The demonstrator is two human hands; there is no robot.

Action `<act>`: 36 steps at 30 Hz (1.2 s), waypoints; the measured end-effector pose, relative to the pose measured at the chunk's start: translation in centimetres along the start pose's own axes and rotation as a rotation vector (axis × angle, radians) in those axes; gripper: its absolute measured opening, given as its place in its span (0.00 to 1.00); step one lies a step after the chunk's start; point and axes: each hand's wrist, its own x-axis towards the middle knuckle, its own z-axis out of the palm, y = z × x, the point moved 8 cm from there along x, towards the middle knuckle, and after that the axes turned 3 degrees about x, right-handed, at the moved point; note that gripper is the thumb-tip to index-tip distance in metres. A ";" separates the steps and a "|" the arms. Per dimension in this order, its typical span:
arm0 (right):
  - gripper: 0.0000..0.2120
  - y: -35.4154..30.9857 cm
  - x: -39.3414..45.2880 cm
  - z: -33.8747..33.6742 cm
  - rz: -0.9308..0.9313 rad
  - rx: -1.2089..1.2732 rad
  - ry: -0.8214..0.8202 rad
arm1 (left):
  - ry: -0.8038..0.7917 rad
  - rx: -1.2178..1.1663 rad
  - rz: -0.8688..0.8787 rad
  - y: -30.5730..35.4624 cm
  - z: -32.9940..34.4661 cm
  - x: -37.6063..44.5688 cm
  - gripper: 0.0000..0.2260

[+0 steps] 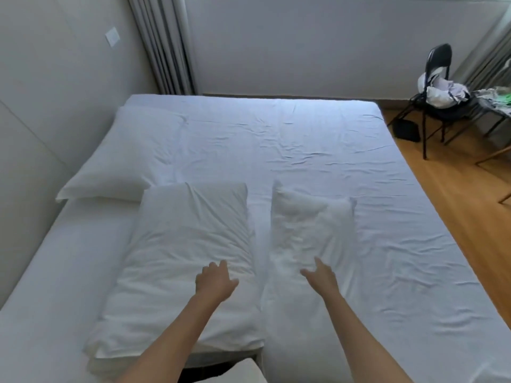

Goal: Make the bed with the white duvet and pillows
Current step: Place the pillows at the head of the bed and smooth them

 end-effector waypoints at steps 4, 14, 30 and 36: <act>0.35 -5.0 -0.4 6.1 -0.113 -0.045 -0.076 | 0.038 -0.066 -0.072 -4.5 -0.8 0.8 0.29; 0.49 -12.5 1.2 16.7 -0.093 0.010 -0.024 | 0.120 -0.240 -0.322 -20.0 1.0 4.8 0.32; 0.65 -8.0 19.3 27.4 0.206 0.305 0.037 | -0.031 -0.928 -0.592 -34.6 14.3 25.4 0.60; 0.62 -6.5 21.8 29.5 0.139 0.386 0.126 | 0.064 -0.867 -0.589 -36.1 17.4 28.7 0.65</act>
